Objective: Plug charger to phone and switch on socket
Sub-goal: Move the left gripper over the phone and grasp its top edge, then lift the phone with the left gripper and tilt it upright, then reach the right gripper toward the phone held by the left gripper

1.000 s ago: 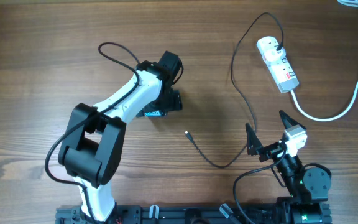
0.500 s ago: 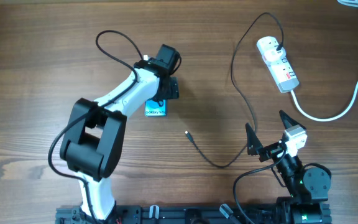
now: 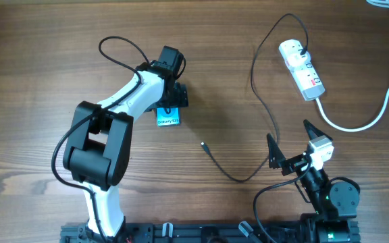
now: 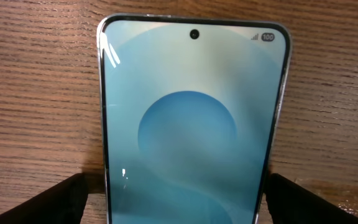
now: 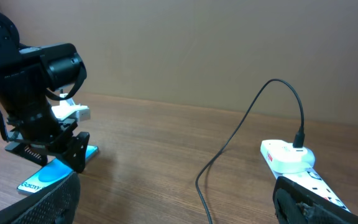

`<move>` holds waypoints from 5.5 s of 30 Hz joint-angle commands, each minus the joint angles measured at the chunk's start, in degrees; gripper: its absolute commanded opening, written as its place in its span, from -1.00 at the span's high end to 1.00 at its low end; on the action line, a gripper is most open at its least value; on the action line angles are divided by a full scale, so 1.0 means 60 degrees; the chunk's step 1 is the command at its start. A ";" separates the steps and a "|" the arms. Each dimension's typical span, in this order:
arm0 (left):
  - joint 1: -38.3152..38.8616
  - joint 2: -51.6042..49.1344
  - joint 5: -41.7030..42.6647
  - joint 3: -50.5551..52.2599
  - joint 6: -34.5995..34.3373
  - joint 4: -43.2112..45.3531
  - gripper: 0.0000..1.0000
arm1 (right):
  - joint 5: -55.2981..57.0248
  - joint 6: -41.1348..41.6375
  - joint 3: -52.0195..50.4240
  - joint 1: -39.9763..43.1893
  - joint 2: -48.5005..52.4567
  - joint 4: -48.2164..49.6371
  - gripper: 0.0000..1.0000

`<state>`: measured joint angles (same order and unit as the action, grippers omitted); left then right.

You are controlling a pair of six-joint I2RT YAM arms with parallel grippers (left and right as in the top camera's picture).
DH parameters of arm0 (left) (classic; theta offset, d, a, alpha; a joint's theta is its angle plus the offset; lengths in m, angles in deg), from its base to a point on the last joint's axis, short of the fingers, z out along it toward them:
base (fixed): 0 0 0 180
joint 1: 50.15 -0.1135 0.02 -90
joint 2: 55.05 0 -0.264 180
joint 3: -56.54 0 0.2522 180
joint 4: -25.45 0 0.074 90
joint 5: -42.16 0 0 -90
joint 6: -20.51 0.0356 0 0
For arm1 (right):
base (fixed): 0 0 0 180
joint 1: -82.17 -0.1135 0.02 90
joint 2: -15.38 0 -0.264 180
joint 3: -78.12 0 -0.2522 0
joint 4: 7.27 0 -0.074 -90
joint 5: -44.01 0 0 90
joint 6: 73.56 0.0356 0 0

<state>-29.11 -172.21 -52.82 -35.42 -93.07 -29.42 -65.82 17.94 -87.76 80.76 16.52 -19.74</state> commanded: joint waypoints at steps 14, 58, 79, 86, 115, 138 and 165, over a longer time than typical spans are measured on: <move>0.0018 -0.0138 0.1483 0.0186 0.0109 -0.0324 -0.31 | 0.0029 0.0095 -0.0011 0.0022 -0.0058 0.0044 -0.99; 0.0907 -0.0138 0.1100 0.0193 -0.0718 -0.1315 -1.00 | 0.0029 0.0098 -0.0011 0.0022 -0.0058 0.0044 -0.98; 0.0925 -0.0138 0.1024 0.0732 -0.0645 -0.0637 -0.70 | 0.0029 0.0095 -0.0011 0.0022 -0.0058 0.0044 -0.99; 0.0925 -0.0138 0.1027 0.0732 -0.0645 -0.0532 -0.98 | 0.0029 0.0091 -0.0011 0.0022 -0.0058 0.0044 -1.00; 0.0889 -0.0138 0.0317 0.0838 -0.0940 -0.0601 -0.44 | 0.0029 0.0095 -0.0011 0.0022 -0.0058 0.0044 -0.99; 0.0433 0.0109 0.0750 0.0834 -0.0856 -0.0739 -0.40 | 0.0029 0.0095 -0.0011 0.0022 -0.0058 0.0044 -0.99; -0.0543 0.0368 0.4360 0.0834 0.0648 -0.0393 -0.26 | -0.1843 0.3140 0.8189 0.0022 0.7796 -0.5701 -0.99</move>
<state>-32.56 -169.15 -27.86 -31.46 -89.90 -31.60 -75.29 41.44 -51.46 80.82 51.15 -46.14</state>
